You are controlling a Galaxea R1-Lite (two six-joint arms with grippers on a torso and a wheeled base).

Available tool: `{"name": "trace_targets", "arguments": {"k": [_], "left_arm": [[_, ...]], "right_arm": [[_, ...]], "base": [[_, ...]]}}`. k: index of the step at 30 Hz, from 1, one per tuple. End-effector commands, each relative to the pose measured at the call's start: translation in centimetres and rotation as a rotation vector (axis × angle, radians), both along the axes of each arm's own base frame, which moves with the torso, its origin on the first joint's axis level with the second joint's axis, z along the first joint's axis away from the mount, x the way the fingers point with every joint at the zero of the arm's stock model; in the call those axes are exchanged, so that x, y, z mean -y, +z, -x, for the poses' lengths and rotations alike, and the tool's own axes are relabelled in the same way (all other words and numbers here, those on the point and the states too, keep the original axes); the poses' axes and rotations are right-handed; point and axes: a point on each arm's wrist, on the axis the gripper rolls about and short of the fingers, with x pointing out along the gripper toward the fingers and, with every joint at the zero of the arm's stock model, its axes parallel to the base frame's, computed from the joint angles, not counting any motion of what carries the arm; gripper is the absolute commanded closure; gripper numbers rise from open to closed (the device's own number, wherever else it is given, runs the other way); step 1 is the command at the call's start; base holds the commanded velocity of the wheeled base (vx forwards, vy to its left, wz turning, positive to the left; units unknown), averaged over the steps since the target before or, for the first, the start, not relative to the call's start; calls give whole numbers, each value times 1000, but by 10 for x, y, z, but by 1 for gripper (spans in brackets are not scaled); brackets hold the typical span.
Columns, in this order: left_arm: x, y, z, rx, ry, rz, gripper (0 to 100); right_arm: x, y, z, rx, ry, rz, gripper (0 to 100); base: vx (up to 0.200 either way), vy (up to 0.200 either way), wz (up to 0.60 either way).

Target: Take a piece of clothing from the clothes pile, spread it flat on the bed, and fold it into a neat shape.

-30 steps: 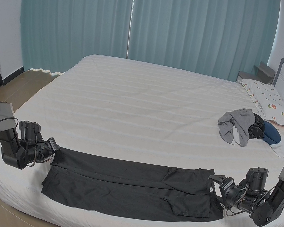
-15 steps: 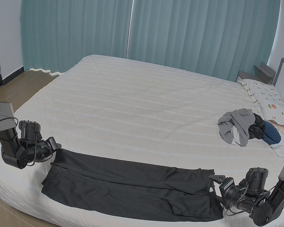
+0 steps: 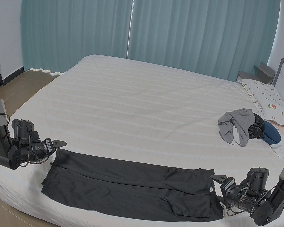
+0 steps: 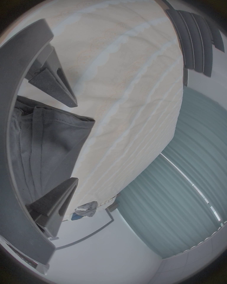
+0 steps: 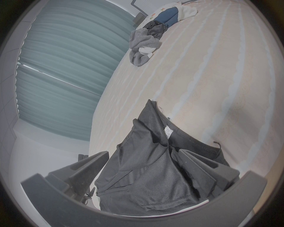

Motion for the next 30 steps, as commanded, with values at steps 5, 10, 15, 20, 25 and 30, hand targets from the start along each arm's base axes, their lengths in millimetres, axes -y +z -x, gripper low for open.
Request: {"name": "trace_targets", "arguments": {"k": [5, 10, 15, 20, 25, 30], "left_arm": [[8, -13, 7, -35, -56, -56, 0], [12, -22, 14, -59, -96, -114, 0], [14, -32, 15, -74, -100, -194, 0], [16, -36, 17, -84, -105, -223, 0], [21, -35, 17, -81, -118, -228, 0], [26, -35, 20, -72, -130, -230, 100]], "right_arm": [[0, 0, 0, 0, 1, 0, 0], [0, 0, 0, -2, 2, -1, 0], [0, 0, 1, -3, 2, 0, 0], [0, 0, 1, -3, 2, 0, 0], [0, 0, 1, -3, 3, -1, 0], [0, 0, 1, -4, 8, -5, 0]], "base": [[0, 0, 0], [0, 0, 0], [0, 0, 0], [0, 0, 0], [0, 0, 0], [0, 0, 0]]}}
